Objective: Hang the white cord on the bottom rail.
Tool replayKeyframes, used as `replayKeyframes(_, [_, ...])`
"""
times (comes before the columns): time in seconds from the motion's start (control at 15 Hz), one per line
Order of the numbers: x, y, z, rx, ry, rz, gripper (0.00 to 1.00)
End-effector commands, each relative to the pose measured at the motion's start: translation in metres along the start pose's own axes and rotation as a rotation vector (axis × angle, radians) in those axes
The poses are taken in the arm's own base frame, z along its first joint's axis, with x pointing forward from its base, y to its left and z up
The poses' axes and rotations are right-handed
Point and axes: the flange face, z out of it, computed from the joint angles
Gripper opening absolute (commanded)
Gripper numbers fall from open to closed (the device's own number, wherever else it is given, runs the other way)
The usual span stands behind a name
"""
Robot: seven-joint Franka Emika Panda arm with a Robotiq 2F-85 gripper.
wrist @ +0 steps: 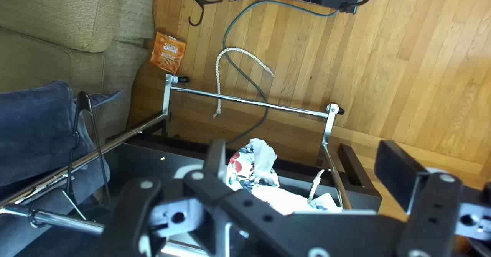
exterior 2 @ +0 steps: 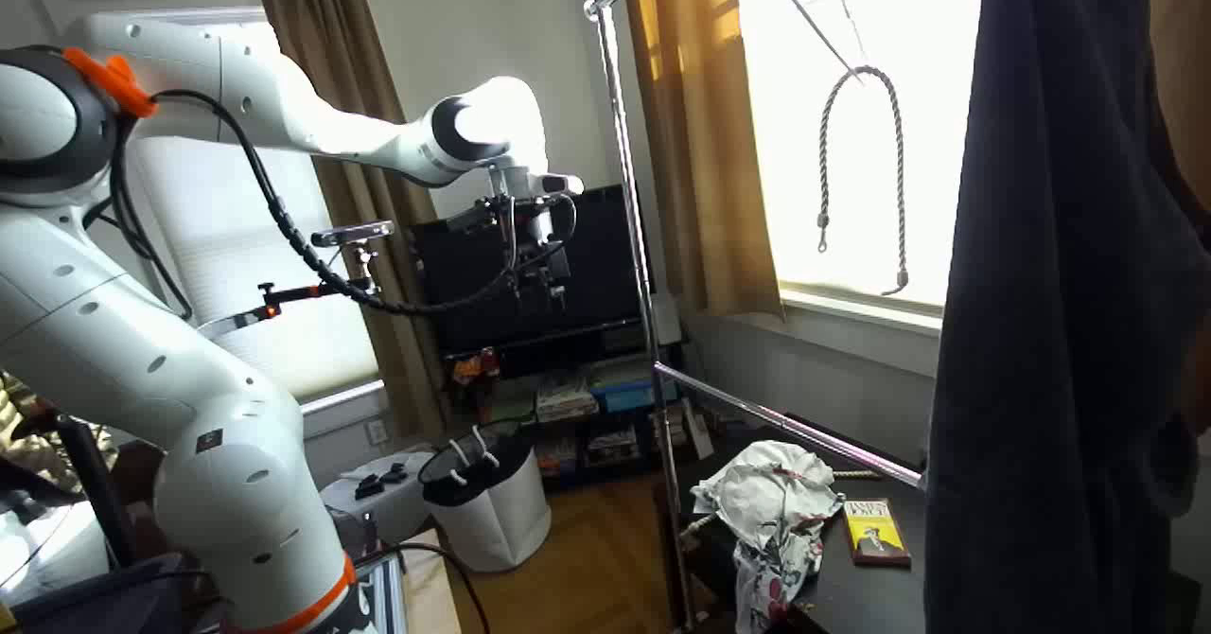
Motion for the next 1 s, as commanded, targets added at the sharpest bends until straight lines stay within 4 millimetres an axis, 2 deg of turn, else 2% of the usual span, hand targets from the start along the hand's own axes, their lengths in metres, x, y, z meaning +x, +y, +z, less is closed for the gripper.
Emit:
replayKeyframes(0.0, [0.0,0.0,-0.001,0.0,-0.001,0.0,1.0])
replayKeyframes(0.13, [0.0,0.0,-0.001,0.0,-0.001,0.0,1.0])
replayKeyframes(0.27, [0.015,-0.003,0.009,-0.014,0.032,0.073,1.0])
replayKeyframes(0.6, [0.101,0.014,0.044,-0.053,0.169,0.364,1.0])
replayKeyframes(0.8, [0.138,0.024,0.061,-0.12,0.177,0.521,1.0])
replayKeyframes(0.87, [0.142,0.024,0.066,-0.16,0.114,0.55,1.0])
replayKeyframes(0.93, [0.124,0.025,0.062,-0.107,0.16,0.481,1.0])
